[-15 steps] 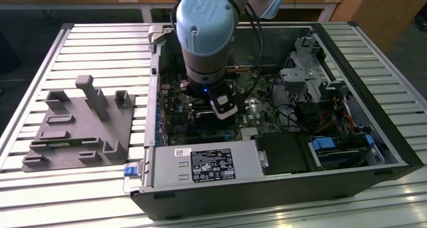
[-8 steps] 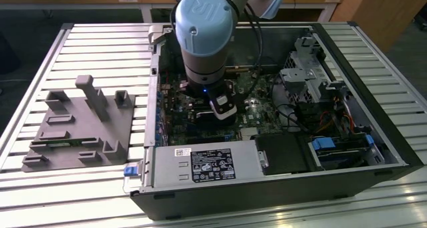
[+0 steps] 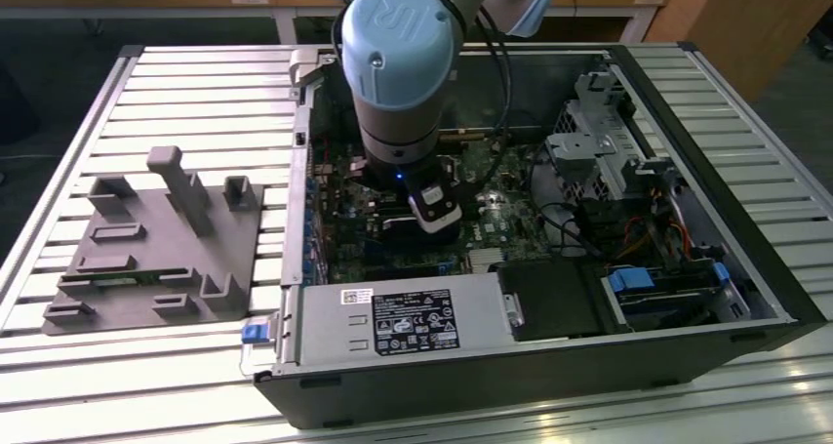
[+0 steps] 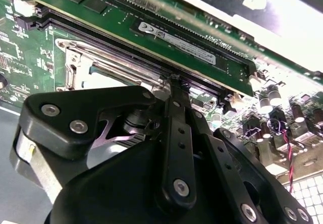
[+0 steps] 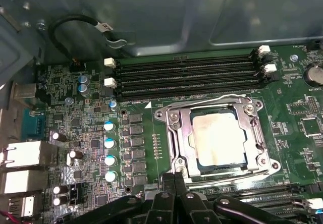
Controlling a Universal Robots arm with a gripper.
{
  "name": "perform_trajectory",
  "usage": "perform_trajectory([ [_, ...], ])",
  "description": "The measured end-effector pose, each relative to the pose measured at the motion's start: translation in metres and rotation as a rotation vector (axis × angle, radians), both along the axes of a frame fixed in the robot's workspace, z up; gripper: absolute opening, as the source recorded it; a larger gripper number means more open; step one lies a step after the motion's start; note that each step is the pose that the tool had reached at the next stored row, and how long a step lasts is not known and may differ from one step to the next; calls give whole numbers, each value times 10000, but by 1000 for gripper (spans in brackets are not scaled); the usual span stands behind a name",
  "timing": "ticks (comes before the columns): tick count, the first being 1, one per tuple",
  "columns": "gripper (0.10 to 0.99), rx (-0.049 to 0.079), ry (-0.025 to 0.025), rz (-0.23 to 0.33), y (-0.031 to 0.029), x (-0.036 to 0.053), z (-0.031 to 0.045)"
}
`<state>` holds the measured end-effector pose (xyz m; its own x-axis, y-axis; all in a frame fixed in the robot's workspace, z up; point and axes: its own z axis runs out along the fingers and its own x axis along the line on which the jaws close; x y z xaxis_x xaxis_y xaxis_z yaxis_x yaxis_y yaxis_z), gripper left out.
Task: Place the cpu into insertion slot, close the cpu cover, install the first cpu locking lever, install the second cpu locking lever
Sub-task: 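Install the second cpu locking lever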
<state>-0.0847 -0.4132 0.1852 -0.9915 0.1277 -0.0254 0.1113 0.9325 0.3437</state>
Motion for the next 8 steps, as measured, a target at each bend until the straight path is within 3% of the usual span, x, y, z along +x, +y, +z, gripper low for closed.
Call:
perform_trajectory([
  [8,106,3,-1,1,20,0,29],
])
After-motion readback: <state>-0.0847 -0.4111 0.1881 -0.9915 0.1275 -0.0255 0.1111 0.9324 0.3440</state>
